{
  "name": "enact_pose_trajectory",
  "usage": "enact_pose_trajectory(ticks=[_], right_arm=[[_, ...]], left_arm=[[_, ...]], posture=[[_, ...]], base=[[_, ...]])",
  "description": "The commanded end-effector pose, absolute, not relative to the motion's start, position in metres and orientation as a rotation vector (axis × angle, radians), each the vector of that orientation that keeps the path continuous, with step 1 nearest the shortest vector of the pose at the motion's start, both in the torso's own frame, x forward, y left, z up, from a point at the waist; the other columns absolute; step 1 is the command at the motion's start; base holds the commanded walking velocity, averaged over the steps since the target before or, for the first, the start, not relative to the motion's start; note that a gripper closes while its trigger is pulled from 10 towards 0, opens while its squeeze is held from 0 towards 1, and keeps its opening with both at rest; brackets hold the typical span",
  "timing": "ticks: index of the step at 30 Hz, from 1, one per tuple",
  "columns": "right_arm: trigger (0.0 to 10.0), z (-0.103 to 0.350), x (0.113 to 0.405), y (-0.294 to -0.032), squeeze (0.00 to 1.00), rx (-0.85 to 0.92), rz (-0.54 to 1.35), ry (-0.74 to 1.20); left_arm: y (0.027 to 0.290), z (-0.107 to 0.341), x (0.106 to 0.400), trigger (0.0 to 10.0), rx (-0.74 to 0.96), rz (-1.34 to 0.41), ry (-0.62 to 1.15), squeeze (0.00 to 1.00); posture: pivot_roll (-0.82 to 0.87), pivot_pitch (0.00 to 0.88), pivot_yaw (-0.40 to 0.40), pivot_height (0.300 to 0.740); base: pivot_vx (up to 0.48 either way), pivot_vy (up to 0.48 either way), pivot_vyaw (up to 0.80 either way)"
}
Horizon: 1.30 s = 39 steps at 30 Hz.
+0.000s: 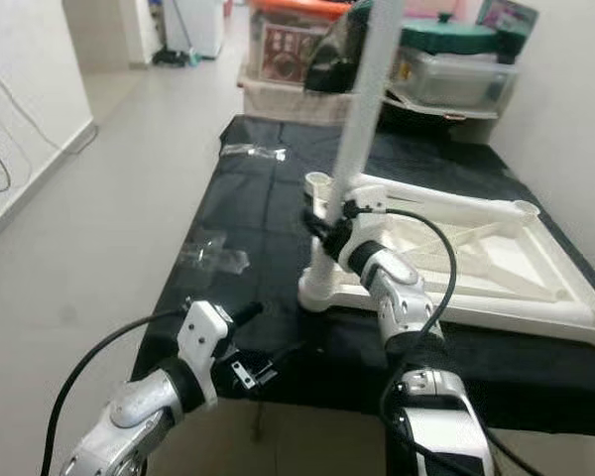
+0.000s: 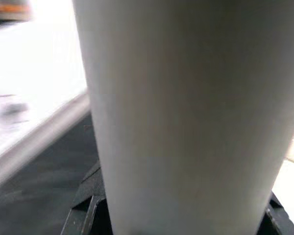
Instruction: Building children table
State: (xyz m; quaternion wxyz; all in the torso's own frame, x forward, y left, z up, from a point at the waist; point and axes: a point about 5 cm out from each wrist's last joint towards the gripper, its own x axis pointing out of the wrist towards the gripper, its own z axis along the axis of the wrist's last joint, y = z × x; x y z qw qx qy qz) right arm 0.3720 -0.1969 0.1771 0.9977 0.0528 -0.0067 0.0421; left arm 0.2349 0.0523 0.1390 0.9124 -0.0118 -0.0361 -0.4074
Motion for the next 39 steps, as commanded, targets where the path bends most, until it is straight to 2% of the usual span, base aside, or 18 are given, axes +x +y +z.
enact_pose_trajectory(ticks=[1, 4, 10, 11, 12, 14, 15, 16, 17, 18, 22, 24, 26, 27, 28, 32, 34, 39], right_arm=[[0.0, 0.175, 0.365, -0.218, 0.00, 0.106, -0.111, 0.007], [0.0, 0.170, 0.351, -0.219, 0.00, 0.110, -0.302, -0.005], [0.0, 0.166, 0.345, -0.203, 0.00, 0.154, -0.404, -0.022], [5.3, 0.167, 0.347, -0.190, 0.00, 0.193, -0.378, -0.037], [10.0, 0.171, 0.352, -0.175, 1.00, 0.213, -0.295, -0.073], [10.0, 0.171, 0.352, -0.175, 1.00, 0.213, -0.295, -0.073], [10.0, 0.176, 0.355, -0.167, 1.00, 0.215, -0.218, -0.125], [10.0, 0.176, 0.355, -0.167, 1.00, 0.215, -0.218, -0.125], [10.0, 0.180, 0.356, -0.167, 0.00, 0.207, -0.165, -0.165], [10.0, 0.180, 0.356, -0.167, 0.00, 0.207, -0.165, -0.165], [10.0, 0.187, 0.355, -0.186, 0.00, 0.194, 0.065, -0.220], [10.0, 0.187, 0.355, -0.186, 0.00, 0.194, 0.065, -0.220], [10.0, 0.185, 0.347, -0.191, 0.00, 0.176, 0.355, -0.135], [10.0, 0.185, 0.347, -0.191, 0.00, 0.176, 0.355, -0.135], [10.0, 0.183, 0.341, -0.192, 0.00, 0.146, 0.487, -0.092], [10.0, 0.178, 0.337, -0.192, 0.00, 0.103, 0.641, -0.013], [10.0, 0.172, 0.335, -0.187, 0.00, 0.046, 0.799, 0.044], [10.0, 0.169, 0.335, -0.186, 0.00, 0.028, 0.869, 0.065]], left_arm=[[0.051, 0.139, 0.235, 10.0, -0.024, -0.848, -0.068, 0.00], [0.052, 0.139, 0.236, 10.0, -0.023, -0.850, -0.068, 0.00], [0.052, 0.139, 0.237, 10.0, -0.022, -0.853, -0.068, 0.00], [0.052, 0.139, 0.237, 10.0, -0.021, -0.854, -0.068, 0.00], [0.052, 0.139, 0.237, 10.0, -0.021, -0.854, -0.068, 0.00], [0.052, 0.139, 0.237, 10.0, -0.021, -0.854, -0.068, 0.00], [0.052, 0.140, 0.237, 10.0, -0.020, -0.855, -0.068, 0.00], [0.052, 0.140, 0.237, 10.0, -0.020, -0.855, -0.068, 0.00], [0.051, 0.140, 0.237, 10.0, -0.020, -0.855, -0.068, 0.00], [0.051, 0.140, 0.237, 10.0, -0.020, -0.855, -0.068, 0.00], [0.050, 0.140, 0.237, 10.0, -0.021, -0.857, -0.069, 0.00], [0.050, 0.140, 0.237, 10.0, -0.021, -0.857, -0.069, 0.00], [0.050, 0.141, 0.237, 10.0, -0.024, -0.859, -0.076, 0.00], [0.050, 0.141, 0.237, 10.0, -0.024, -0.859, -0.076, 0.00], [0.050, 0.141, 0.237, 10.0, -0.024, -0.860, -0.082, 0.00], [0.050, 0.143, 0.237, 10.0, -0.025, -0.853, -0.097, 0.00], [0.051, 0.144, 0.237, 10.0, -0.024, -0.843, -0.110, 0.00], [0.051, 0.145, 0.237, 10.0, -0.023, -0.839, -0.114, 0.00]], posture=[[0.09, 0.000, -0.074, 0.740], [0.08, 0.000, -0.069, 0.740], [0.09, 0.000, -0.073, 0.740], [0.09, 0.000, -0.077, 0.740], [0.10, 0.000, -0.077, 0.740], [0.10, 0.000, -0.077, 0.740], [0.10, 0.000, -0.079, 0.740], [0.10, 0.000, -0.079, 0.740], [0.10, 0.000, -0.078, 0.740], [0.10, 0.000, -0.078, 0.740], [0.10, 0.000, -0.077, 0.740], [0.10, 0.000, -0.077, 0.740], [0.09, 0.000, -0.075, 0.740], [0.09, 0.000, -0.075, 0.740], [0.09, 0.000, -0.076, 0.740], [0.10, 0.000, -0.079, 0.740], [0.10, 0.000, -0.079, 0.740], [0.10, 0.000, -0.079, 0.740]], base=[[0.000, 0.000, 0.00], [0.000, 0.000, 0.00], [0.000, 0.000, 0.00], [0.000, 0.000, 0.00], [0.000, 0.000, 0.00], [0.000, 0.000, 0.00], [0.000, 0.000, 0.00], [0.000, 0.000, 0.00], [0.000, 0.000, 0.00], [0.000, 0.000, 0.00], [0.000, 0.000, 0.00], [0.000, 0.000, 0.00], [0.000, 0.000, 0.00], [0.000, 0.000, 0.00], [0.000, 0.000, 0.00], [0.000, 0.000, 0.00], [0.000, 0.000, 0.00], [0.000, 0.000, 0.00]])
